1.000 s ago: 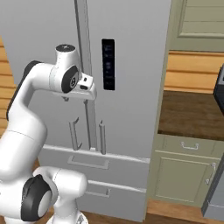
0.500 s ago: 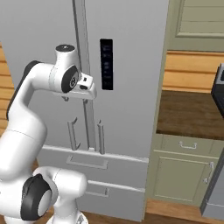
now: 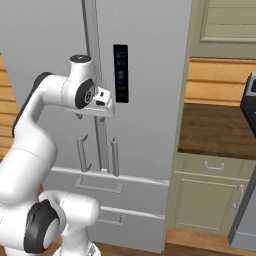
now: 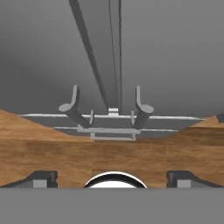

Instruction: Take the strawberry from the fridge and place it on top of the pancake, located on the dining counter.

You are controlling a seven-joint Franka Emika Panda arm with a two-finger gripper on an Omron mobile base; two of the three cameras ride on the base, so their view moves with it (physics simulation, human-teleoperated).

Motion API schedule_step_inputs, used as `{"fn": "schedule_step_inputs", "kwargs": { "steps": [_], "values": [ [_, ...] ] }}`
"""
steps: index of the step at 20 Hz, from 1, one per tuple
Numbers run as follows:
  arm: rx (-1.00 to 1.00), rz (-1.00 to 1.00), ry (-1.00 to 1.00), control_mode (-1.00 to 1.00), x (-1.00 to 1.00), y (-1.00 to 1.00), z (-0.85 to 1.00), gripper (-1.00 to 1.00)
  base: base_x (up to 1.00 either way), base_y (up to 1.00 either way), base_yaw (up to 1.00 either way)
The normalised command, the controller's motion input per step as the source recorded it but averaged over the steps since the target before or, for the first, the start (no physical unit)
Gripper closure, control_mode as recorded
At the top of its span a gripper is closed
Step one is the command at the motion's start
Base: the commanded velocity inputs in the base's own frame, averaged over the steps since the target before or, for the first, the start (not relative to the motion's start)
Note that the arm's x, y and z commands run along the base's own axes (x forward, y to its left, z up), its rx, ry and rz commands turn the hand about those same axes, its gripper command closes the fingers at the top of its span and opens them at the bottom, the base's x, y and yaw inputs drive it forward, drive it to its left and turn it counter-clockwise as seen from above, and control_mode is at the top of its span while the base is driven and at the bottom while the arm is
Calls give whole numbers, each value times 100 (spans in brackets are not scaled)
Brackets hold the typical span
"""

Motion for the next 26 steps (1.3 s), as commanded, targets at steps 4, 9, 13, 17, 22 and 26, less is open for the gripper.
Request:
{"fn": "schedule_step_inputs", "kwargs": {
  "steps": [4,9,13,17,22,26],
  "values": [
    [6,0,3,-100,2,-66,-66,-100,0,0,0],
    [5,0,-7,-100,2,-54,-53,-100,0,0,0],
    [0,0,-5,-100,18,0,-29,-100,0,0,0],
    [0,2,0,-100,20,-10,-13,-100,0,0,0],
    [-2,0,-4,-100,19,-3,-33,-100,0,0,0],
    [-6,0,0,-100,41,18,-58,-100,0,0,0]
  ]
}}
